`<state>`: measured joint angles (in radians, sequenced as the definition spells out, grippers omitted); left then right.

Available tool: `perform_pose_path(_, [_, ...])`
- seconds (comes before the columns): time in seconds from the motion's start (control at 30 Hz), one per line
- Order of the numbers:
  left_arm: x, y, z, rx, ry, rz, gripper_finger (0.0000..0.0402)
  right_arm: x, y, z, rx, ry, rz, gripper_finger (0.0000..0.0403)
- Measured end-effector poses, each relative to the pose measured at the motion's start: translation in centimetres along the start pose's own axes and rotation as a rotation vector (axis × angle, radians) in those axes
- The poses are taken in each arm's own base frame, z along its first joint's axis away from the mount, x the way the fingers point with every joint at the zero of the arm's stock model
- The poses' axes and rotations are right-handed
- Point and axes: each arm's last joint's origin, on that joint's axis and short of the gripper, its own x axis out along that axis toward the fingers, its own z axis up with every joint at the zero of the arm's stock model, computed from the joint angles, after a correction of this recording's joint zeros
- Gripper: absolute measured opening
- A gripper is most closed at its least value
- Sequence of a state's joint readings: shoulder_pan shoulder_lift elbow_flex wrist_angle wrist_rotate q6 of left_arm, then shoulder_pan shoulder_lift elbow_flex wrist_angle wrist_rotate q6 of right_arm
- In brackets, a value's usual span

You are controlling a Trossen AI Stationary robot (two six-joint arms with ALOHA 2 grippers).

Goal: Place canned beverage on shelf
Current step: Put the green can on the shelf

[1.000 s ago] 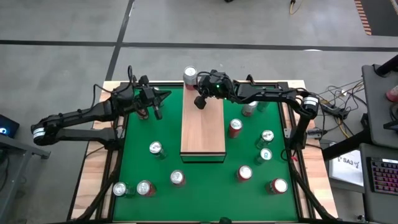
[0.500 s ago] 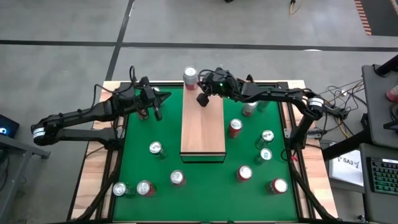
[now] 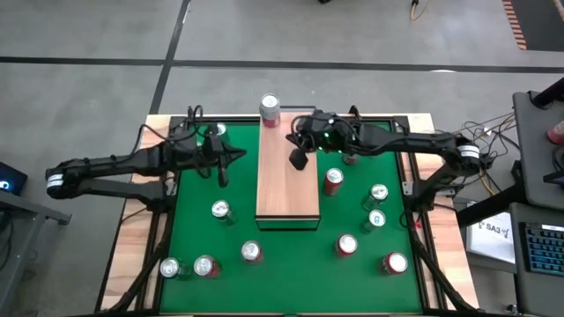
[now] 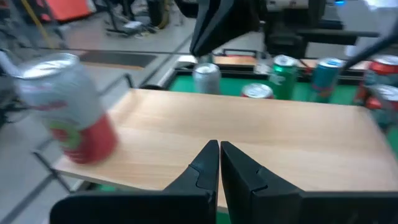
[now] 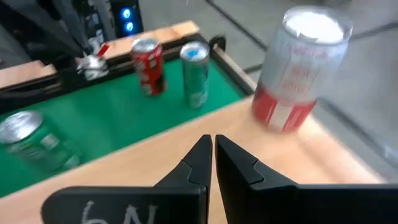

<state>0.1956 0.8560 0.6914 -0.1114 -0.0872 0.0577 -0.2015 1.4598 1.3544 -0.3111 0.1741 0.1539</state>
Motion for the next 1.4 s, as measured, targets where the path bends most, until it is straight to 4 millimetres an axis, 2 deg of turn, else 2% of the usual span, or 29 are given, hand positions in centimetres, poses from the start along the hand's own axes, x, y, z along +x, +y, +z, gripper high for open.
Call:
perform_pose_path(0.33, [-0.6,-2.7,0.0,-0.031,0.005,-0.137,0.0,-4.6,2.1,-0.9,0.137,0.13,0.057,0.0013])
perform_pose_path(0.53, [-0.9,-3.5,0.1,-0.052,0.001,-0.183,0.0,-5.2,4.0,-1.8,0.222,0.236,0.19,0.0013])
perform_pose_path(0.7, [-1.0,-3.7,0.1,-0.064,0.001,-0.193,0.0,-5.5,4.8,-3.1,0.268,0.356,0.169,0.0013])
perform_pose_path(0.97, [-1.0,-3.7,0.1,-0.064,0.001,-0.193,0.0,-7.0,4.3,-5.1,0.427,0.59,0.041,0.0013])
perform_pose_path(1.3, [-1.0,-3.7,0.3,-0.06,-0.022,-0.193,0.0,-10.5,2.1,-8.3,0.487,1.021,-0.337,0.0013])
perform_pose_path(1.4, [-1.0,-3.7,0.3,-0.047,-0.024,-0.192,0.0,-11.2,1.8,-8.6,0.498,1.075,-0.411,0.0013])
